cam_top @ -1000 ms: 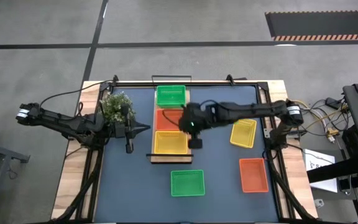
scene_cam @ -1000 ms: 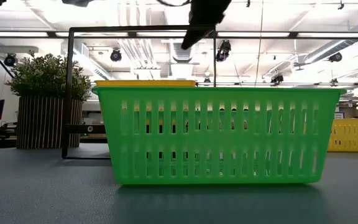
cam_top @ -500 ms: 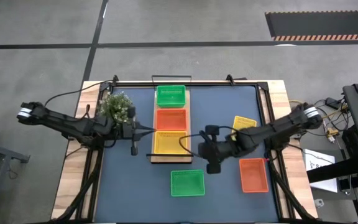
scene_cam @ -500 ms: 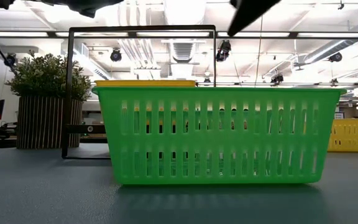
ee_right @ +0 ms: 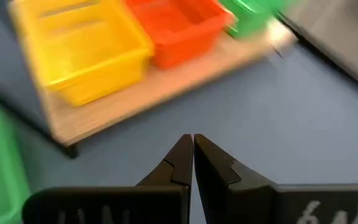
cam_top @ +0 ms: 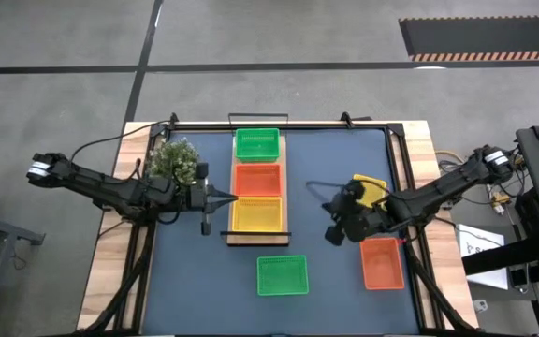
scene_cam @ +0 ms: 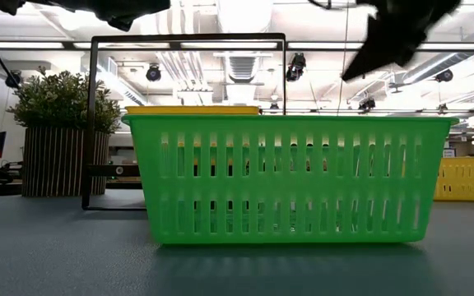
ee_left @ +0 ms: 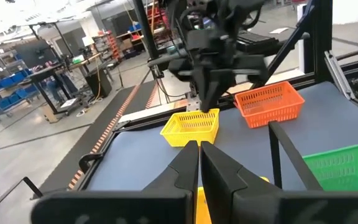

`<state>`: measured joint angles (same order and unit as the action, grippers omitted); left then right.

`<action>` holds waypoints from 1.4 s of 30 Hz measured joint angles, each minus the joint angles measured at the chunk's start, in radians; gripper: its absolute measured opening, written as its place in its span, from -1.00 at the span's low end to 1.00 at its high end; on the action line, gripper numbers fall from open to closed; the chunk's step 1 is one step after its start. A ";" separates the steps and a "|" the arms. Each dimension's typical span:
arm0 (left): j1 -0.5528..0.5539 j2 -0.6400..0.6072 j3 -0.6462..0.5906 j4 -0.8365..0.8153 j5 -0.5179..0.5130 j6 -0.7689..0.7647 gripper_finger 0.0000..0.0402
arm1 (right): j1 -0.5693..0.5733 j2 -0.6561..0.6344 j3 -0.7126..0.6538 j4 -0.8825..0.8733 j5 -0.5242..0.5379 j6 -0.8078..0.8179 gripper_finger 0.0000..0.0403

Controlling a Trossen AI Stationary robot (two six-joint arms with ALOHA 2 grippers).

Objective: Stack baskets on shelf by color
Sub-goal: Stack the green bin on the green bin on the shelf

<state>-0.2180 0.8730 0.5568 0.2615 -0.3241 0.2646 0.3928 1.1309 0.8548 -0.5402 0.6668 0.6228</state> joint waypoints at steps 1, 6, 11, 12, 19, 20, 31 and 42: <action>0.000 0.000 0.000 0.000 0.000 -0.006 -0.99 | -0.006 -0.019 -0.026 -0.013 0.012 0.082 -0.96; 0.000 0.005 0.000 -0.001 0.000 -0.024 -0.99 | -0.046 -0.087 -0.109 -0.101 0.015 0.395 -0.96; 0.000 0.004 0.000 0.000 -0.001 -0.024 -0.99 | -0.071 -0.095 -0.129 -0.150 0.007 0.486 -0.94; 0.000 0.004 0.000 0.000 -0.001 -0.024 -0.99 | -0.074 -0.093 -0.129 -0.150 0.007 0.486 -0.93; 0.000 0.004 0.000 0.000 -0.001 -0.024 -0.99 | -0.084 -0.087 -0.129 -0.157 0.007 0.513 -0.73; 0.000 0.004 0.000 0.000 -0.001 -0.024 -0.99 | -0.084 -0.087 -0.129 -0.162 0.007 0.524 -0.70; 0.000 0.027 0.000 0.000 -0.002 -0.017 -0.99 | -0.086 -0.087 -0.129 -0.163 -0.003 0.574 -0.37; 0.000 0.029 0.000 0.023 -0.003 0.013 -0.99 | 0.016 0.015 -0.088 0.259 -0.480 -0.176 -0.40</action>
<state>-0.2180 0.9020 0.5568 0.2847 -0.3271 0.2772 0.4086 1.1464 0.7667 -0.2816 0.1871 0.4471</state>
